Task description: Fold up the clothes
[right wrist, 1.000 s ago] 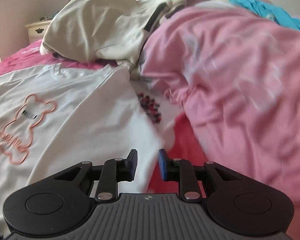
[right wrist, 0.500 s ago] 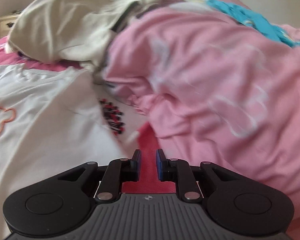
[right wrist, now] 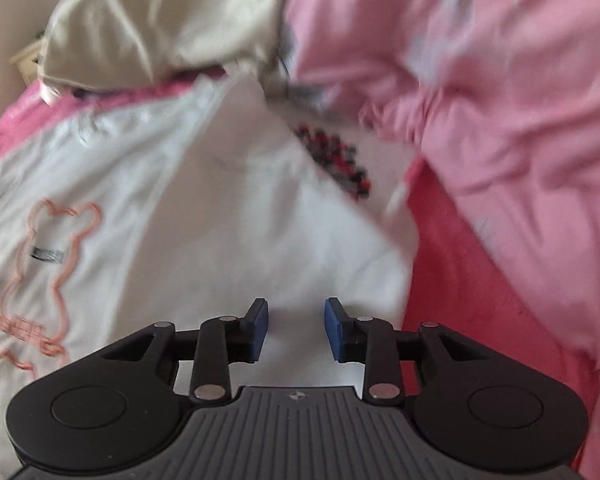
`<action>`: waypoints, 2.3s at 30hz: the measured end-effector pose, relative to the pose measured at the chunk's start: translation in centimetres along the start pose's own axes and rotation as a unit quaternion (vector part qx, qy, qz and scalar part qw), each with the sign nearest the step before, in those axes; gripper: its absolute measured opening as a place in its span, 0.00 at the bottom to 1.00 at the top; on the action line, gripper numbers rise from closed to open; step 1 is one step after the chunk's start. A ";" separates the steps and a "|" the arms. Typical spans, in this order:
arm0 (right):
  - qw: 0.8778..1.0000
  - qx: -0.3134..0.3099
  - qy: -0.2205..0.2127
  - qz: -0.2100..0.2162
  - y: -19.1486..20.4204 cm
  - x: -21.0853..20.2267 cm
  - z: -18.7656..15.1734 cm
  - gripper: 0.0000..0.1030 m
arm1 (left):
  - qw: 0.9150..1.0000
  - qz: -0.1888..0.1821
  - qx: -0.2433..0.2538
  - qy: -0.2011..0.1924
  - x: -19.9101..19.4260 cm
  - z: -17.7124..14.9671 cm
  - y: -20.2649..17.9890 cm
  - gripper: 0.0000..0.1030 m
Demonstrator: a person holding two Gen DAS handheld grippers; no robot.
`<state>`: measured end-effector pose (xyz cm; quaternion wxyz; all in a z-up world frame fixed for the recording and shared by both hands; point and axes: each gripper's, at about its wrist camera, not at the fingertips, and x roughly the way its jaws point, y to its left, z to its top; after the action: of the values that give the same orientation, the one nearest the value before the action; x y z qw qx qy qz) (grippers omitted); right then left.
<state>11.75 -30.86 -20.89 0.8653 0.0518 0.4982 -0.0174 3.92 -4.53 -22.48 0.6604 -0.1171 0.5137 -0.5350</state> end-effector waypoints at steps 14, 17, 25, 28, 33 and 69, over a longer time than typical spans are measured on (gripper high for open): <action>0.981 -0.031 -0.087 -0.172 -1.8 -5.1 -0.4 0.01 | 1.000 -0.003 0.001 -0.001 0.9 0.0 -0.1 0.29; 0.985 -0.062 -0.122 -0.104 0.9 -4.3 1.9 0.01 | 1.000 -0.001 0.000 0.001 0.9 -0.1 -0.2 0.29; 0.985 -0.111 -0.133 -0.003 6.3 4.2 10.4 0.03 | 1.000 0.011 0.008 0.000 1.4 -0.1 -1.2 0.29; 0.989 -0.093 -0.111 0.013 6.8 7.5 12.8 0.04 | 1.000 0.015 0.016 0.000 1.8 -0.2 -1.6 0.29; 0.986 -0.121 -0.114 0.029 8.2 10.2 13.9 0.05 | 1.000 0.010 0.012 0.001 2.2 0.0 -1.6 0.29; 0.940 -0.327 -0.067 0.076 11.2 11.9 18.5 0.09 | 1.000 -0.016 -0.003 0.000 1.7 0.1 -0.6 0.29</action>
<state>34.53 -21.42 -21.12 0.8645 -0.1978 0.4122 0.2090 3.45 -6.23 -22.97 0.6513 -0.1270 0.5132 -0.5443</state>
